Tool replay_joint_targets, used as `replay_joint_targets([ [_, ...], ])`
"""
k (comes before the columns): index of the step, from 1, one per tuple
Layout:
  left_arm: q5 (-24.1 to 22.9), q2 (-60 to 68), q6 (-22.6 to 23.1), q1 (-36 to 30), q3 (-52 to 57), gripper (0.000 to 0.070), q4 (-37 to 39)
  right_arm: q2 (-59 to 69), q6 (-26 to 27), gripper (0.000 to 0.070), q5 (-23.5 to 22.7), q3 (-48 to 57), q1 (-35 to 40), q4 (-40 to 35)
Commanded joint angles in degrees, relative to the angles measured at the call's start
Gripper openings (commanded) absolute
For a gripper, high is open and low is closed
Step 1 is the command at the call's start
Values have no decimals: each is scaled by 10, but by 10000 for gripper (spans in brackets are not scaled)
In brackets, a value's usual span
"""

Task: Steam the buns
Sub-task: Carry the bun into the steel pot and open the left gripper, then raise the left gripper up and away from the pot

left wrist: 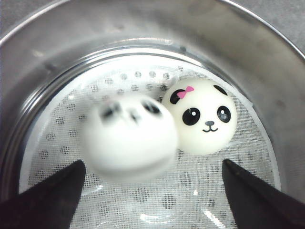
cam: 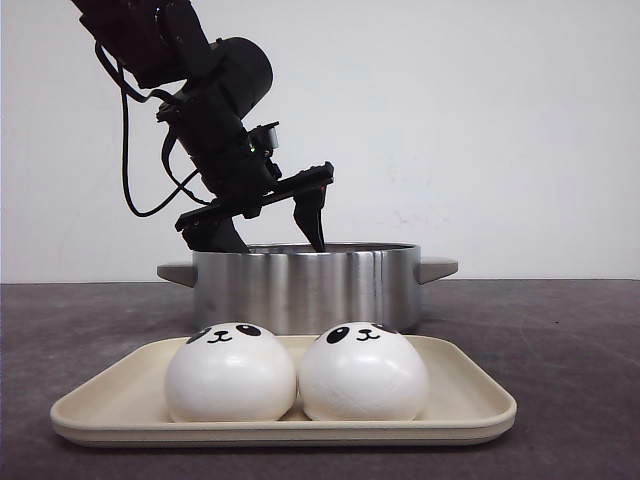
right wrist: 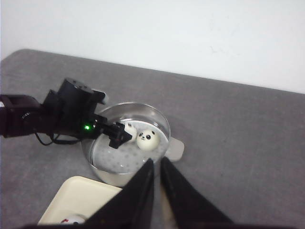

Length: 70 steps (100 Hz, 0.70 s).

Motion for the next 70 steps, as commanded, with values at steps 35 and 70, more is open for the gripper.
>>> replay_joint_targets([
  [35,0,-55,0,-2,101,559,-93,14,12,15,17,11,7,-6],
  [70,-11,-257,0,-2,101,556,-125,69,13,15,12,11,7,-8],
])
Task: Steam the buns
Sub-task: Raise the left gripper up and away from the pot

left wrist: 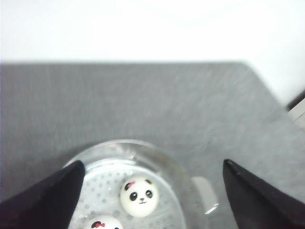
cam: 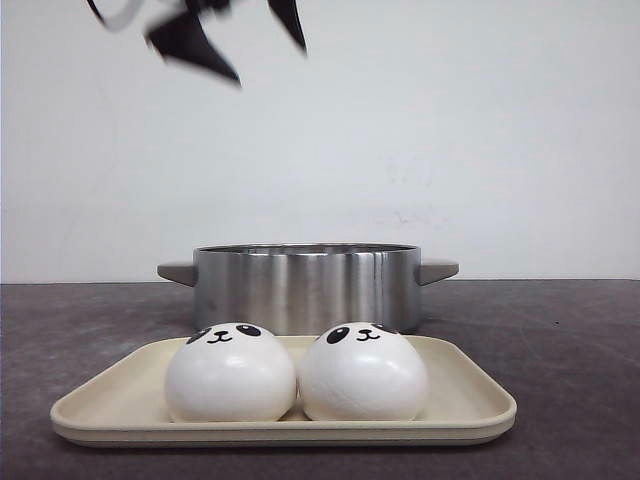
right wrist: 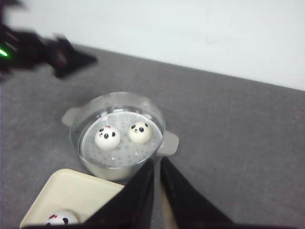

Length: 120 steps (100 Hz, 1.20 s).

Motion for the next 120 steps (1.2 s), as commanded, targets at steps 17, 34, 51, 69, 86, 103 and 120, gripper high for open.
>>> replay_joint_targets([
  [17,-3,-123,7,-8,13,556,-92,65,21,15,-11,11,7,2],
  [34,0,-218,12,-12,13,556,-155,121,21,16,-67,11,7,19],
  [51,0,-296,33,-12,13,556,-197,177,21,16,-139,11,7,62],
  [69,-6,-355,51,-12,13,556,-225,229,21,16,-182,11,6,89],
  [86,-12,-382,55,-12,13,556,-234,254,21,16,-231,-12,-13,111],
  [103,-12,-389,55,-12,13,556,-240,254,21,16,-267,-78,-46,134],
  [120,-12,-389,56,-12,13,556,-249,254,21,16,-265,-119,-63,115],
])
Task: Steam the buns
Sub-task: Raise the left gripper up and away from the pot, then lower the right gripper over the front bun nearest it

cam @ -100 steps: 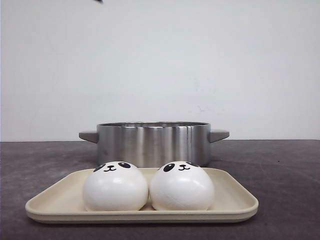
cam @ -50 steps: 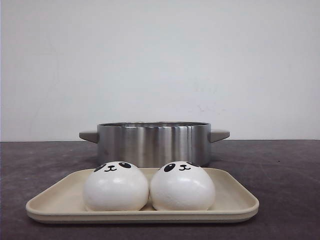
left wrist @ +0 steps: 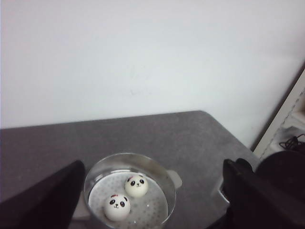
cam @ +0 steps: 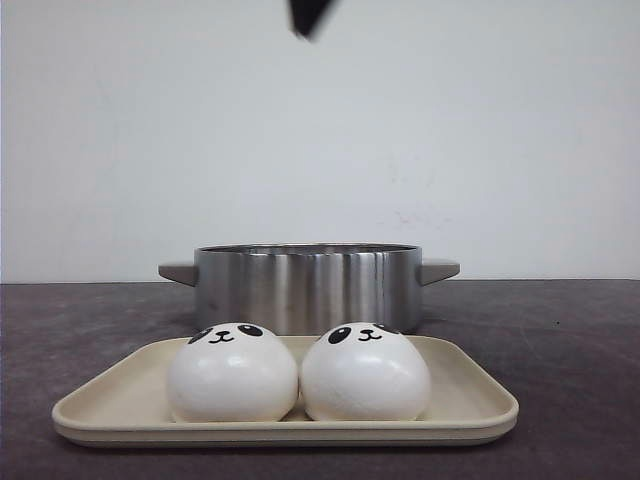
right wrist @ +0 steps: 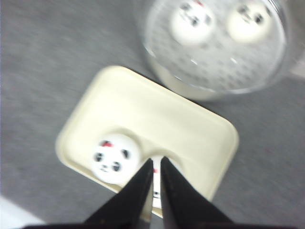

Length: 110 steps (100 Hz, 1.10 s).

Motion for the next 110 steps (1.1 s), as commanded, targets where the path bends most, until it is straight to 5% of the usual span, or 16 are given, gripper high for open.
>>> replay_joint_targets([
  [1,-2,4,9,-3,13,556,2,9,7,16,2,1,7,1],
  [67,-1,1,14,-3,13,556,-25,8,23,23,-62,-170,-35,106],
  [72,-1,1,14,-3,13,556,-25,8,23,88,-63,-170,-35,104],
  [85,-1,1,14,-3,13,556,-25,8,24,394,-62,-171,-35,96],
  [110,-1,1,14,-3,13,556,-25,8,24,409,-63,-211,-44,115],
])
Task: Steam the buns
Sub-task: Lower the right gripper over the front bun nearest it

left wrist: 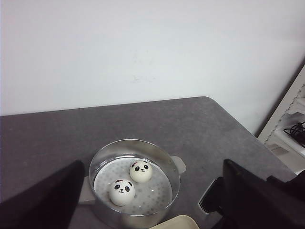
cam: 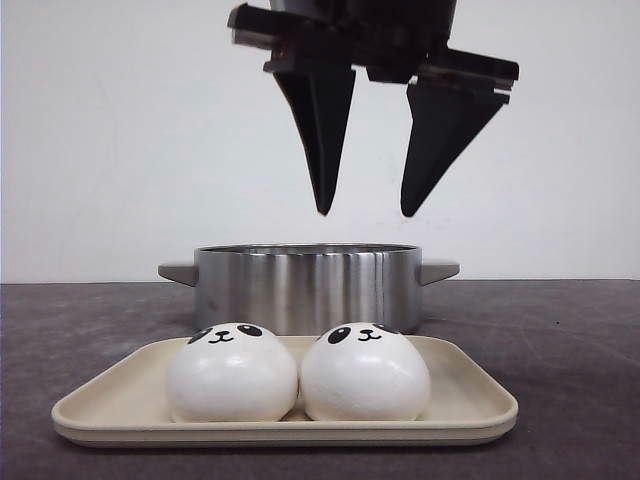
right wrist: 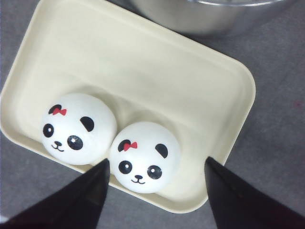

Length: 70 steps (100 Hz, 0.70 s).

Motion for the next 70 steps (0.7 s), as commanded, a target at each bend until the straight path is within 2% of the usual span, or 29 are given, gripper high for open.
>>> replay_joint_targets([
  [1,-1,3,6,-3,13,556,5,9,8,409,-1,-17,2,7],
  [20,-1,3,6,-3,13,556,1,9,19,413,-34,-99,-8,57],
  [34,-1,3,6,-3,13,556,-2,9,30,418,-43,-110,-7,90],
  [40,-1,4,6,-3,13,556,-2,9,30,463,-66,-110,-7,114],
  [48,-1,4,6,-3,13,556,-2,9,33,599,-91,-110,-8,143],
  [70,-1,7,6,-3,13,556,-3,9,44,605,-90,-110,-8,152],
])
